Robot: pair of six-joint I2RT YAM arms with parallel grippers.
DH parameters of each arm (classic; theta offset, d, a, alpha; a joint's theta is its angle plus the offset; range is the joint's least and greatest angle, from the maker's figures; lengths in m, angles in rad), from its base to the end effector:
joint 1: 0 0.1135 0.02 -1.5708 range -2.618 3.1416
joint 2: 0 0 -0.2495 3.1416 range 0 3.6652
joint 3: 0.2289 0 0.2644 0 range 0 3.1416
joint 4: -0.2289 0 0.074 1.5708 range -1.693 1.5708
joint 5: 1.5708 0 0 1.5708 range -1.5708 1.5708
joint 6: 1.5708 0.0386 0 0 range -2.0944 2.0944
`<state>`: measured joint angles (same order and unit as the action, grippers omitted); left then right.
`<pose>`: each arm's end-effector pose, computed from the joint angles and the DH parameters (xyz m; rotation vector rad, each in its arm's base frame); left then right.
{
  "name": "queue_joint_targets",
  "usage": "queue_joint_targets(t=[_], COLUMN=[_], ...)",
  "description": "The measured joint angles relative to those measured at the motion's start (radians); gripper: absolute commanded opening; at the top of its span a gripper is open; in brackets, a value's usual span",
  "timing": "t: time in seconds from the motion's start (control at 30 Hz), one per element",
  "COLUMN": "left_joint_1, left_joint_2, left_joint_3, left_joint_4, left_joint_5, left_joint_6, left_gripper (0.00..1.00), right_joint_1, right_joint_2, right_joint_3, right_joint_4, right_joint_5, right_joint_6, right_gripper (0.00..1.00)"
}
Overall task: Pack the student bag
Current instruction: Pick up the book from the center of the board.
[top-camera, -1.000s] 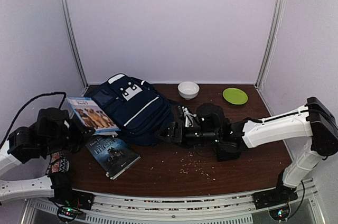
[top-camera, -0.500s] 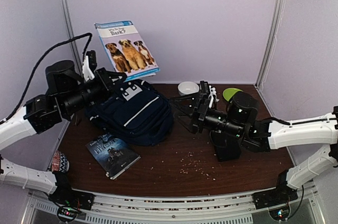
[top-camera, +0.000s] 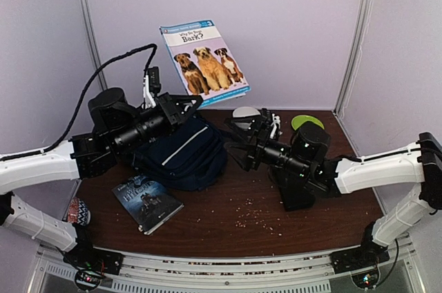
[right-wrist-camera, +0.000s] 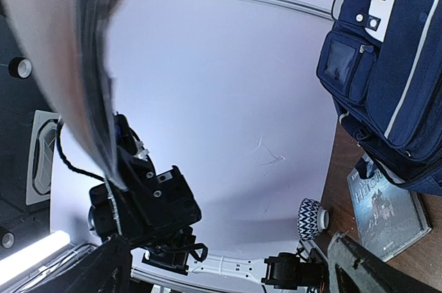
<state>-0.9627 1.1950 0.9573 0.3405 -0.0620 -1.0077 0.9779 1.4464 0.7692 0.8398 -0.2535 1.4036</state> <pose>0.1761 -0.2488 0.3548 -0.0951 1.6707 -1.5163 0.1804 0.2851 0.2645 0.1157 1.8071 2.0427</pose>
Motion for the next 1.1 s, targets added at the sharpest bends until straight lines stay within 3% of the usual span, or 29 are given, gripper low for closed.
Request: queue_joint_targets(t=[0.17,0.5,0.8,0.93,1.1], left_joint_1=[-0.015,-0.037,-0.071,-0.079,-0.102], left_joint_2=[0.019,0.026,0.064,0.065,0.075], left_joint_3=[-0.023,-0.056,-0.056,-0.056,-0.056], left_joint_4=[0.078,0.091,0.130,0.130,0.131], left_joint_5=[0.013,-0.003,-0.002,-0.002,-0.005], left_joint_6=[-0.030,-0.111,-0.138,-0.145,-0.159], left_gripper=[0.00,0.00,0.00,0.00,0.00], right_joint_1=[-0.003,-0.019,-0.051,-0.068,-0.097], right_joint_2=[0.029,-0.060,-0.033,-0.029,-0.030], right_joint_3=[0.000,0.001,0.019,0.019,0.019], right_joint_4=[0.039,0.024,0.021,0.027,0.036], right_joint_5=[0.000,0.027,0.022,0.017,0.009], right_joint_6=[0.014,-0.089,-0.084,-0.077,-0.075], right_gripper=[1.00,1.00,0.96,0.91,0.66])
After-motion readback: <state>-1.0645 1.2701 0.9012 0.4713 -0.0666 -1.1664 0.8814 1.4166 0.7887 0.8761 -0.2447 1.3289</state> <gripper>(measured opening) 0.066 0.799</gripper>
